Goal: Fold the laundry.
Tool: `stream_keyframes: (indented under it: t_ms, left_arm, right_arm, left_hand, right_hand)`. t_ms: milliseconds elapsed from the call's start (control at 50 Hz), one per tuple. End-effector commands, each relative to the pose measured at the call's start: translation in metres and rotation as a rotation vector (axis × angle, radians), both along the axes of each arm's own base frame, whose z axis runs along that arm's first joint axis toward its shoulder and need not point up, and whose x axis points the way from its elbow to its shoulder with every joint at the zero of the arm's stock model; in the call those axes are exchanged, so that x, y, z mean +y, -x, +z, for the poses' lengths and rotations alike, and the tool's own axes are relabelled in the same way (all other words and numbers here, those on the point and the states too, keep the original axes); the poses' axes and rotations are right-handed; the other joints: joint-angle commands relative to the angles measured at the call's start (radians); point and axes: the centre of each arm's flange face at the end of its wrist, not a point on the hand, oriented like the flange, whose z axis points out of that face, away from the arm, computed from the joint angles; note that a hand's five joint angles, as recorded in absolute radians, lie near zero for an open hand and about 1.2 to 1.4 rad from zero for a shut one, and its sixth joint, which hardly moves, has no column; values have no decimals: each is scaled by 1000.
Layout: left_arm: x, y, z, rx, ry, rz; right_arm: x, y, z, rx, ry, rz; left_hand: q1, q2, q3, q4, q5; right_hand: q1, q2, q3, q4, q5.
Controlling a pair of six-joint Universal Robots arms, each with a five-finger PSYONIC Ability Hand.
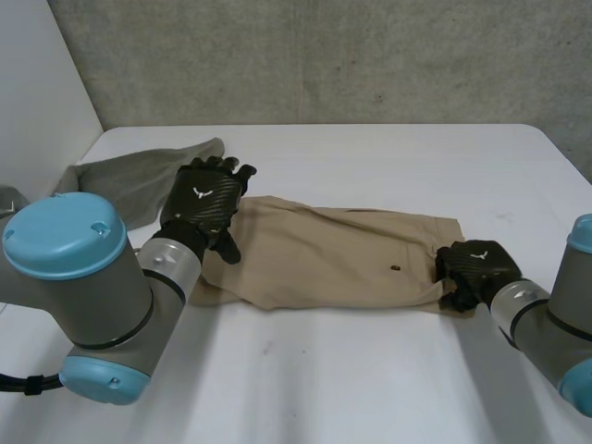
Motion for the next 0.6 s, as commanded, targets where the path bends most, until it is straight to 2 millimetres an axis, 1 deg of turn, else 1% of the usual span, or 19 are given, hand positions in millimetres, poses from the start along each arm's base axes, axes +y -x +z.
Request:
stream_keyframes:
  t_ms: [20, 80, 100, 160, 180, 220, 240, 260, 320, 340, 400, 420, 460, 480, 500, 540, 560, 600]
  left_arm:
    - [5, -2, 3, -3, -6, -2]
    - [7, -4, 11, 2, 5, 0]
    - [8, -4, 12, 4, 6, 1]
    - [9, -6, 14, 3, 4, 4]
    - [9, -6, 15, 4, 6, 4]
    - [9, -7, 15, 3, 8, 6]
    - [9, -7, 15, 3, 8, 6]
    - [9, -7, 15, 3, 8, 7]
    - [8, -8, 16, 4, 9, 14]
    - [8, -9, 17, 5, 12, 15]
    - [7, -9, 19, 9, 18, 18]
    - [7, -9, 19, 10, 20, 18]
    - [6, -9, 22, 14, 26, 21]
    - [6, -9, 22, 14, 26, 21]
    - [6, -9, 23, 16, 29, 21]
    - [5, -9, 23, 17, 32, 21]
    - [6, -8, 23, 16, 32, 20]
    - [5, -8, 23, 17, 34, 20]
  right_arm:
    - [-20, 36, 35, 155, 150, -68]
    - [-27, 51, 37, 268, 173, -67]
    - [-30, 58, 39, 355, 190, -56]
    - [-33, 61, 44, 459, 223, -33]
    - [-37, 62, 49, 510, 255, -37]
    - [-39, 56, 57, 540, 288, -41]
    - [-38, 49, 62, 544, 307, -31]
    - [-34, 27, 71, 541, 353, 10]
    - [-25, -4, 83, 517, 430, 89]
    - [-14, -27, 92, 490, 482, 158]
    - [2, -52, 95, 464, 524, 263]
    - [15, -68, 95, 439, 544, 343]
    - [31, -85, 93, 417, 562, 439]
    - [50, -104, 87, 395, 576, 549]
    - [59, -112, 82, 389, 575, 603]
    - [77, -127, 66, 382, 560, 710]
    - [92, -138, 55, 379, 554, 792]
    - [101, -145, 46, 375, 543, 841]
  left_hand:
    - [-15, -18, -27, -17, -35]
    - [-15, -18, -27, -17, -35]
    - [-15, -18, -27, -17, -35]
    - [-18, -21, -30, -20, -38]
    - [-18, -21, -30, -20, -38]
    - [-18, -21, -30, -20, -38]
    - [-18, -21, -30, -20, -38]
    - [-18, -21, -30, -20, -38]
    - [-21, -24, -33, -23, -40]
    - [-21, -24, -33, -23, -41]
    - [-21, -24, -33, -23, -41]
    - [-24, -27, -36, -26, -43]
    - [-24, -27, -36, -26, -43]
    - [-24, -27, -36, -26, -43]
    - [-24, -27, -36, -26, -43]
    - [-24, -27, -36, -26, -43]
    - [-24, -27, -36, -26, -43]
    - [-24, -27, -36, -26, -43]
  right_hand:
    - [559, 252, 271, 215, 315]
    - [559, 252, 271, 215, 315]
    - [559, 252, 271, 215, 315]
    - [559, 252, 271, 215, 315]
    - [559, 252, 271, 215, 315]
    - [559, 252, 271, 215, 315]
    - [559, 252, 271, 215, 315]
    - [559, 252, 271, 215, 315]
    - [559, 252, 271, 215, 315]
    - [559, 252, 271, 215, 315]
    - [559, 252, 271, 215, 315]
    - [559, 252, 271, 215, 315]
    - [559, 252, 271, 215, 315]
    - [559, 252, 271, 215, 315]
    - [559, 252, 271, 215, 315]
    - [559, 252, 271, 215, 315]
    - [559, 252, 271, 215, 315]
    - [559, 252, 271, 215, 315]
